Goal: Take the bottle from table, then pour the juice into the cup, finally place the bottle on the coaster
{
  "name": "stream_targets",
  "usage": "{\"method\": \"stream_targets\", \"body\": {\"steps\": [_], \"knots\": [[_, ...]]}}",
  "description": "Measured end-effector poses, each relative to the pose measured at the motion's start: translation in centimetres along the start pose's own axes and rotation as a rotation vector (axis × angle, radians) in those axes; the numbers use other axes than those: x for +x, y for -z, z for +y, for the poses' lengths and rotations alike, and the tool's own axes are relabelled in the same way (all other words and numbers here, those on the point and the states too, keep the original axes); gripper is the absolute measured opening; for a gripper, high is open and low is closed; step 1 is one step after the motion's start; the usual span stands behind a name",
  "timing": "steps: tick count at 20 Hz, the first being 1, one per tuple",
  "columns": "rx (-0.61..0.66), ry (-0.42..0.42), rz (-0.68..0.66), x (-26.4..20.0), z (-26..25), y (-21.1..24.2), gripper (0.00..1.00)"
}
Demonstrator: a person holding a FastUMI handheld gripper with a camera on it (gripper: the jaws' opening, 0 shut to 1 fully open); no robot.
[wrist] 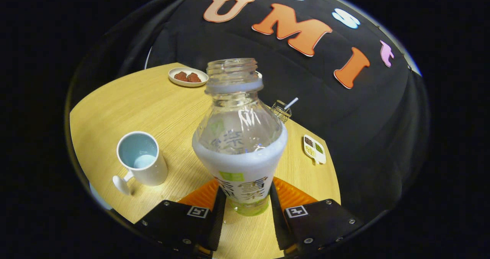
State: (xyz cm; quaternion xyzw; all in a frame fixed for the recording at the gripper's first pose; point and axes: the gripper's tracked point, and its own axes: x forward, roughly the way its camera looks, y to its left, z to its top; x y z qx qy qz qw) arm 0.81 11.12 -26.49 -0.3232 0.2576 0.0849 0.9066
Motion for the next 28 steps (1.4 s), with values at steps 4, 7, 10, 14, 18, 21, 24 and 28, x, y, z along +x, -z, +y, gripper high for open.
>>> {"method": "stream_targets", "body": {"steps": [4, 7, 10, 14, 18, 21, 24, 28], "knots": [[-0.182, 0.031, -0.008, 0.3, 0.9, -1.0, 0.58], [-0.326, 0.065, -0.028, 0.6, 1.3, -1.9, 0.58], [-0.415, 0.06, -0.052, 0.9, 2.2, -2.4, 0.58], [-0.527, 0.07, -0.065, 1.2, 2.9, -2.5, 0.58], [-0.665, 0.105, -0.088, 1.5, 2.9, -2.9, 0.57], [-0.735, 0.105, -0.104, 1.9, 3.1, -3.0, 0.57], [-0.799, 0.111, -0.121, 1.5, 3.3, -3.4, 0.58], [-0.904, 0.119, -0.152, 1.8, 3.5, -4.2, 0.57]]}}
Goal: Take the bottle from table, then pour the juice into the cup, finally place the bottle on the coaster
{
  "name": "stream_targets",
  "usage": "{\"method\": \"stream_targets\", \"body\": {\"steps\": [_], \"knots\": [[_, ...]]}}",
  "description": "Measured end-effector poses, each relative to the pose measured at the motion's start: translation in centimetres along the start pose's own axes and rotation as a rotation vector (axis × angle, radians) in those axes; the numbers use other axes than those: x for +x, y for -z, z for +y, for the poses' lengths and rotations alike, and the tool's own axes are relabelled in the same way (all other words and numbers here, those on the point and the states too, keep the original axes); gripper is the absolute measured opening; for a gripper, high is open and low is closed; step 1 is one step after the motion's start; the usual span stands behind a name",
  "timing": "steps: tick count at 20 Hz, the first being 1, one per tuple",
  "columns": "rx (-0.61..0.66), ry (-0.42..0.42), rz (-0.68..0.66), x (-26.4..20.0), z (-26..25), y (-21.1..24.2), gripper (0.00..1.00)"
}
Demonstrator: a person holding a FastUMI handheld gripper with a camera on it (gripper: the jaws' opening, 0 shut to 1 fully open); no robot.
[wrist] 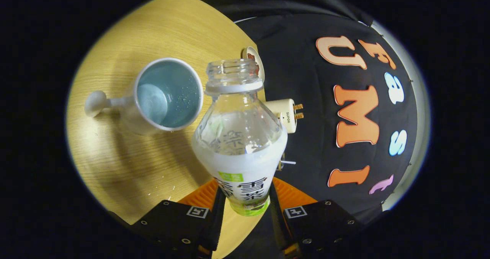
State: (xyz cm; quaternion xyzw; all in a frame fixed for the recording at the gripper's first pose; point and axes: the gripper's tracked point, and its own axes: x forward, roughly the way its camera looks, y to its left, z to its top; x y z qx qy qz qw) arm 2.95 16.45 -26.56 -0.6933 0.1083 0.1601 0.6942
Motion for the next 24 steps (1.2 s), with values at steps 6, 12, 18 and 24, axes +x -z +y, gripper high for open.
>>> {"method": "stream_targets", "body": {"steps": [6, 12, 18, 24], "knots": [[-0.122, 0.02, -0.003, 0.6, -0.4, 0.1, 0.58], [-0.197, 0.046, 0.007, 0.9, -1.5, 0.3, 0.57], [-0.256, 0.047, -0.008, 1.1, -2.3, 0.0, 0.57], [-0.321, 0.05, -0.006, 1.4, -3.0, 0.5, 0.57]]}}
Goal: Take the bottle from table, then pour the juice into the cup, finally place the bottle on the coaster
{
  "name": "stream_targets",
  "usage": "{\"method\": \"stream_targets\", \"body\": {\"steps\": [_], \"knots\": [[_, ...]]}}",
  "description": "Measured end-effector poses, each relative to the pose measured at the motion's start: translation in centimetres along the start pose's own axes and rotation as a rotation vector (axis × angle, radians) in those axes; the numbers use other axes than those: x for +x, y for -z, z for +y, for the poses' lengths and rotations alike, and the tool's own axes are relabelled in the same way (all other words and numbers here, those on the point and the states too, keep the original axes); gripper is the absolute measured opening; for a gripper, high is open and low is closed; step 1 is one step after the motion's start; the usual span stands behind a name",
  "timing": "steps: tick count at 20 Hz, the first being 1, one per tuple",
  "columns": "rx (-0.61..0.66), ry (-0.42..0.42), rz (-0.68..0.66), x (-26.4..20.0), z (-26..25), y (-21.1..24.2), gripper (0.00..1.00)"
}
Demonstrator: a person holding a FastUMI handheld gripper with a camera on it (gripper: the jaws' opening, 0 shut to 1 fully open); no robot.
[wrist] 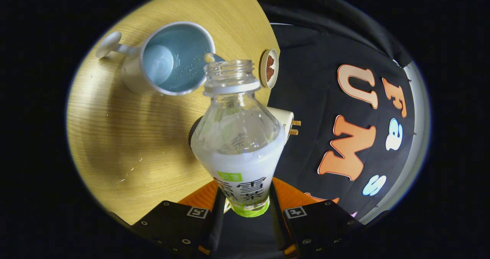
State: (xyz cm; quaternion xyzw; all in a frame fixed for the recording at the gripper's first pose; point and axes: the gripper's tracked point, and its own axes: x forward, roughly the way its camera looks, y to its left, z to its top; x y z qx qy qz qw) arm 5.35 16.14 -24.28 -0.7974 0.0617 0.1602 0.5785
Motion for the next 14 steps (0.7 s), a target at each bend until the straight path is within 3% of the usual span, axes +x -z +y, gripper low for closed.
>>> {"method": "stream_targets", "body": {"steps": [14], "knots": [[-0.051, -0.008, -0.014, 0.57, -0.64, 0.3, 0.57]]}}
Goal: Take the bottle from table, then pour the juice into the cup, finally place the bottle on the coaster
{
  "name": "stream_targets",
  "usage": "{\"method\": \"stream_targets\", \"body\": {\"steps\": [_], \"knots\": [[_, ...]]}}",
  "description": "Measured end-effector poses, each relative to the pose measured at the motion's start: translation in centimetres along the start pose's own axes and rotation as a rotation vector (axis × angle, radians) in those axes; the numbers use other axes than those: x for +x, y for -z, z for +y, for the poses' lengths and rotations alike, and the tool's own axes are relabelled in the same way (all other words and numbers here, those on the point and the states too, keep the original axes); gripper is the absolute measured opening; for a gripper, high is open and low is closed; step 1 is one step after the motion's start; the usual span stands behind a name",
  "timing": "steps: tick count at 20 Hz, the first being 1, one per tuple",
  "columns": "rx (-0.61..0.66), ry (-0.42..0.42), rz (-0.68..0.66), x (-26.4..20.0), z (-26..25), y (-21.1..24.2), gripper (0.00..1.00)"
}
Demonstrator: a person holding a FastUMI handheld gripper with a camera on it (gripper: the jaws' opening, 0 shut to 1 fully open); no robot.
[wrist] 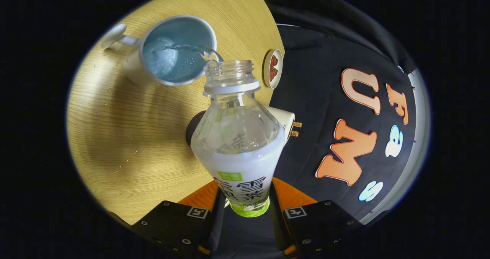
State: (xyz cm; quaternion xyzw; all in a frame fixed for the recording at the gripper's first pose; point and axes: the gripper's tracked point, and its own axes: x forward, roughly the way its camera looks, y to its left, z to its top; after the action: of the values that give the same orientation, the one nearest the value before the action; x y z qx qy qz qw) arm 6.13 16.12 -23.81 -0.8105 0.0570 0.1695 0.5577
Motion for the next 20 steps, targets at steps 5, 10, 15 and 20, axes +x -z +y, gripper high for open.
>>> {"method": "stream_targets", "body": {"steps": [5, 10, 15, 20], "knots": [[-0.013, -0.003, -0.003, -0.04, 0.17, 0.1, 0.57], [-0.022, -0.008, 0.0, 0.0, 0.14, 0.16, 0.57], [-0.053, -0.008, -0.004, 0.19, -0.18, -0.04, 0.57], [-0.072, 0.003, -0.007, 0.16, -0.77, -0.51, 0.57]]}}
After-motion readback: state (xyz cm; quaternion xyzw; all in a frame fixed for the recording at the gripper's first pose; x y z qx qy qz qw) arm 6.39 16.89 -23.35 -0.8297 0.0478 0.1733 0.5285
